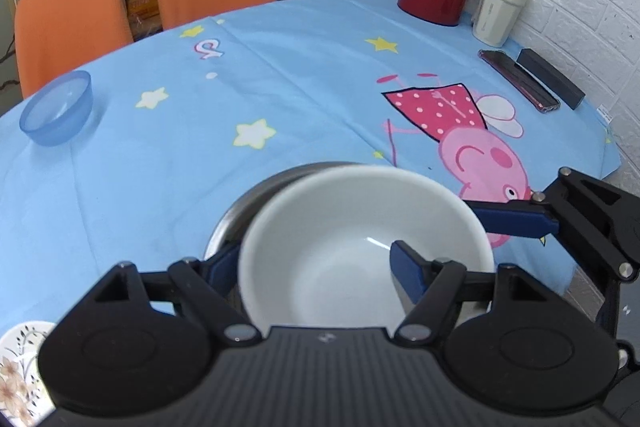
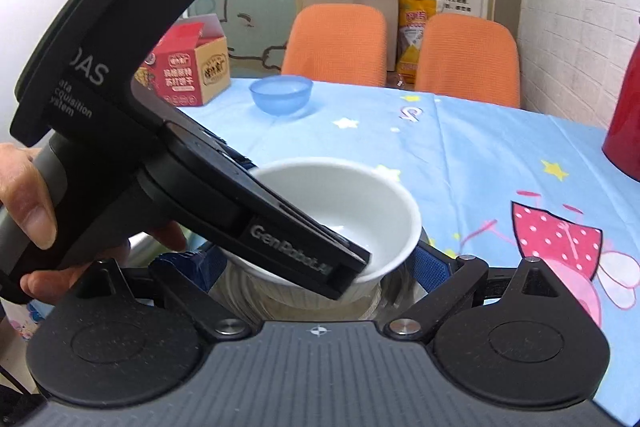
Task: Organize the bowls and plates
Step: 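Carry the stack with the left tool to the blue plastic bowl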
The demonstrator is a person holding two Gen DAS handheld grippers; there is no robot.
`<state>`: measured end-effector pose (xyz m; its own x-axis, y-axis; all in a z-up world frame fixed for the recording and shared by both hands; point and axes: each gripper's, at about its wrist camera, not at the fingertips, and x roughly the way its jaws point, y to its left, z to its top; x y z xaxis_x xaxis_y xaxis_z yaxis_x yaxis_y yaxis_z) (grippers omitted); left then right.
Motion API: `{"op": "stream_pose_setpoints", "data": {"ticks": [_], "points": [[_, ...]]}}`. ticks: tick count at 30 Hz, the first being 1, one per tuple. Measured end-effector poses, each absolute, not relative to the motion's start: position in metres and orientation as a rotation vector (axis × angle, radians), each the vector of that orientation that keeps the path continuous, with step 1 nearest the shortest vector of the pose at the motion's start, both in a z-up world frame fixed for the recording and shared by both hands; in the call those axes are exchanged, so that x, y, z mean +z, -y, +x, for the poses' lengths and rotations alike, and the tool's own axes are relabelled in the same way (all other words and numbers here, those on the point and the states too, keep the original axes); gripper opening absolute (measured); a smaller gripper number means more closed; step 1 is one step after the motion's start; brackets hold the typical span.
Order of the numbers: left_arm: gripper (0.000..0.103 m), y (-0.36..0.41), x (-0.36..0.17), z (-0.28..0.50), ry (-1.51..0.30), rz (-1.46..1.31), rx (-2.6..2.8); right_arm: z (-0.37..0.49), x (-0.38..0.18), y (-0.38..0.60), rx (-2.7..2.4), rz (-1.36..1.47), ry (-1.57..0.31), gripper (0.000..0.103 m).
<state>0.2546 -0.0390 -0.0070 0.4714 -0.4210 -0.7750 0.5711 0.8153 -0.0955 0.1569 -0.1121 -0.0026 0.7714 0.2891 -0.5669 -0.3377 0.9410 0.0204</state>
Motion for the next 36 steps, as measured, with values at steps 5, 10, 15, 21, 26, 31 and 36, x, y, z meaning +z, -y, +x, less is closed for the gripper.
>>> {"op": "stream_pose_setpoints", "data": {"ticks": [5, 10, 15, 21, 26, 31, 36], "points": [[0.075, 0.029, 0.002, 0.250, -0.863, 0.165, -0.595, 0.141, -0.010, 0.129, 0.313, -0.044, -0.630, 0.084], [0.075, 0.014, 0.018, 0.239, -0.807, 0.107, -0.585, 0.106, -0.017, 0.152, 0.268, 0.049, -0.630, 0.084], [0.075, 0.006, 0.025, 0.234, -0.783, 0.104, -0.546, 0.102, -0.015, 0.162, 0.231, 0.121, -0.610, 0.084], [0.075, -0.014, 0.028, 0.233, -0.780, 0.078, -0.510, 0.110, -0.014, 0.165, 0.240, 0.186, -0.630, 0.085], [0.075, -0.032, 0.029, 0.235, -0.774, 0.055, -0.500, 0.116, -0.012, 0.164, 0.231, 0.229, -0.647, 0.085], [0.075, -0.054, 0.032, 0.241, -0.764, 0.030, -0.479, 0.129, -0.005, 0.155, 0.241, 0.222, -0.648, 0.085], [0.076, -0.081, 0.034, 0.253, -0.759, 0.014, -0.447, 0.151, 0.011, 0.139, 0.275, 0.161, -0.625, 0.085]]}}
